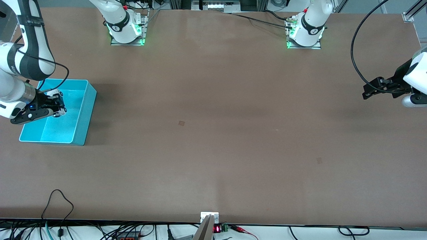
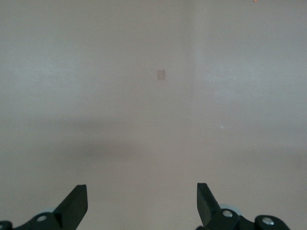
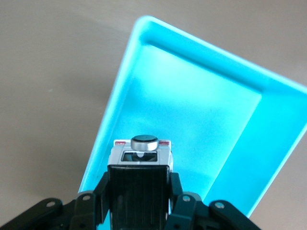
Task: Wind and store white jeep toy
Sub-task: 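Lower the jeep into the blue bin and open the right gripper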
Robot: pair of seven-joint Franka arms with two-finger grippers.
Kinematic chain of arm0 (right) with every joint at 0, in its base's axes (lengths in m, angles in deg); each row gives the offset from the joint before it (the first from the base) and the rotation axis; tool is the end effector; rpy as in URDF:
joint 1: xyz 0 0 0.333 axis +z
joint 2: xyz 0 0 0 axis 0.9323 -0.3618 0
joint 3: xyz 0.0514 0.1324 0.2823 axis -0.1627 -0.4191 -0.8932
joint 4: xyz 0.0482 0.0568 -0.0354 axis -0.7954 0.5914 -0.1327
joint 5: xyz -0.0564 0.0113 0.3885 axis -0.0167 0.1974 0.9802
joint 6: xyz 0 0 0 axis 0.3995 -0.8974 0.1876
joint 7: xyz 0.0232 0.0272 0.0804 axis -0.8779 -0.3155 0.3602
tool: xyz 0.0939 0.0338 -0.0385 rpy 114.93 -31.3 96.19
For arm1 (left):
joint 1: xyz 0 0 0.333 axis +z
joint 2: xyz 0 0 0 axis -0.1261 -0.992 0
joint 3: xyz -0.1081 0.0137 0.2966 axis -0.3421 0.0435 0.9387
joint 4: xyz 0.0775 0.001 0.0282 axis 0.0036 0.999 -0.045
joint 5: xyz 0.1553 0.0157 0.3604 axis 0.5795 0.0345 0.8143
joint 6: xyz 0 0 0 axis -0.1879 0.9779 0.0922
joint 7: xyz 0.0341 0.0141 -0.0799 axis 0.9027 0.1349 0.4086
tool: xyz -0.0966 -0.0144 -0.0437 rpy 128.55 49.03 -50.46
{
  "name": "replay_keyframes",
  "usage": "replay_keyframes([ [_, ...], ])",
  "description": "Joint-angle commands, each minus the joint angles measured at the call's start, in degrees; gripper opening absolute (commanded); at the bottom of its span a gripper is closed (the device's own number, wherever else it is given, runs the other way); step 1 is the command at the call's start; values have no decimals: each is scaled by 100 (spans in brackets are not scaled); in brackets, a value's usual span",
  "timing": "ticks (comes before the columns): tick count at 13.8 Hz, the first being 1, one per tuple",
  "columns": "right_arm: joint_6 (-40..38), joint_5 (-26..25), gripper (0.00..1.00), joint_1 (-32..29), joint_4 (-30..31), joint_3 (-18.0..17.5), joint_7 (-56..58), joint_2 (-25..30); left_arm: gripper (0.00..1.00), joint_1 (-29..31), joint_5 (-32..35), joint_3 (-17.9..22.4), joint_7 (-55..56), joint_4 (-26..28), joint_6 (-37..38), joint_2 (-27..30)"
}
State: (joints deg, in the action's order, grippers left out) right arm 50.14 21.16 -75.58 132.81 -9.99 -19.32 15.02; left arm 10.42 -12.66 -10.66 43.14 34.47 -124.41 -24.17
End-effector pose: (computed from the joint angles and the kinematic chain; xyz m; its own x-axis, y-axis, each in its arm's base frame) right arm 0.5605 -0.1437 0.3455 0.9536 0.2661 -0.1408 0.2793 -0.9565 0.0837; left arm 0.5807 0.0028 0.5917 0.9985 0.0544 -0.0011 0.0544 -0.9984 -0.0122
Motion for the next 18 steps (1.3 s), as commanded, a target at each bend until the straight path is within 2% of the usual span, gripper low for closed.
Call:
replay_keyframes([
  [1, 278, 43, 0, 29, 17, 188, -737, -253, 100, -1, -127, 27, -43, -7, 79, 74],
  [5, 840, 52, 0, 29, 193, 469, -924, -666, 100, -9, -127, 27, -43, -7, 61, 74],
  [18, 992, 78, 0, -59, 202, 487, -1074, -1106, 100, -10, -136, 18, -43, -42, 26, 65],
])
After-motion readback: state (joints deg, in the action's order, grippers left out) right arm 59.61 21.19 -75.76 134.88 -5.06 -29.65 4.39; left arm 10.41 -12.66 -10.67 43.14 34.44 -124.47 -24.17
